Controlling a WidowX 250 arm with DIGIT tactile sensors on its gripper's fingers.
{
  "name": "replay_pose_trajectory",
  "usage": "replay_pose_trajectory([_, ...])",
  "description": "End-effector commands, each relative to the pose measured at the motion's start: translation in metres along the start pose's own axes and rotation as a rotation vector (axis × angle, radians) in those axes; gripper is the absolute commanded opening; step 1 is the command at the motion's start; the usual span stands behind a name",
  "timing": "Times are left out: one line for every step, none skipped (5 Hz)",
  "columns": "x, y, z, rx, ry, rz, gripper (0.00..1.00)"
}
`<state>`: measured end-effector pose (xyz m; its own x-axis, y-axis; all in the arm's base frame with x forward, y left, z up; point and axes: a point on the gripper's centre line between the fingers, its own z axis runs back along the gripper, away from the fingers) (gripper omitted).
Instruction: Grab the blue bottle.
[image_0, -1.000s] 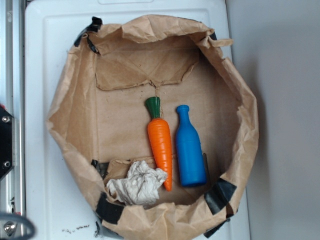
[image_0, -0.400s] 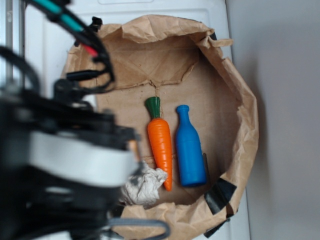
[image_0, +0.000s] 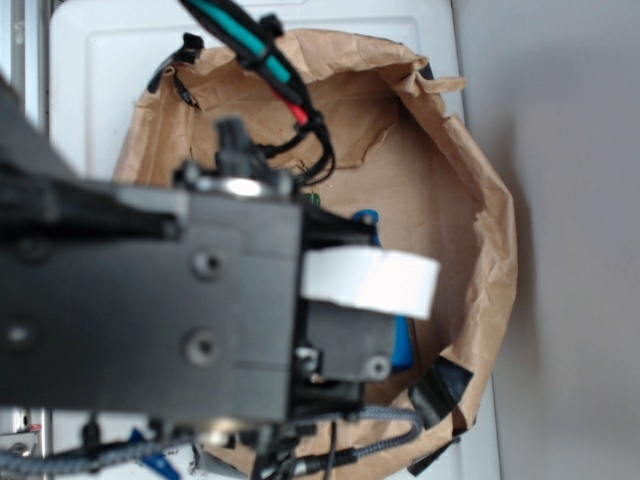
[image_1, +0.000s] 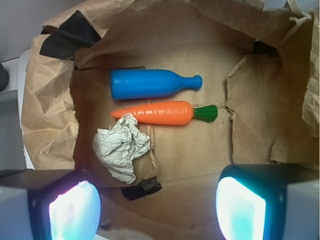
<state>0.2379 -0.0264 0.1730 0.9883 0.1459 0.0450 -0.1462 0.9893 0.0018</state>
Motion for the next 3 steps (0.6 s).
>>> replay_pose_trajectory([0.008, 0.004, 0.015, -0.01, -0.059, 0.015, 1.0])
replay_pose_trajectory([0.008, 0.004, 0.015, -0.01, -0.059, 0.015, 1.0])
replay_pose_trajectory([0.036, 0.004, -0.002, -0.064, -0.116, -0.104, 1.0])
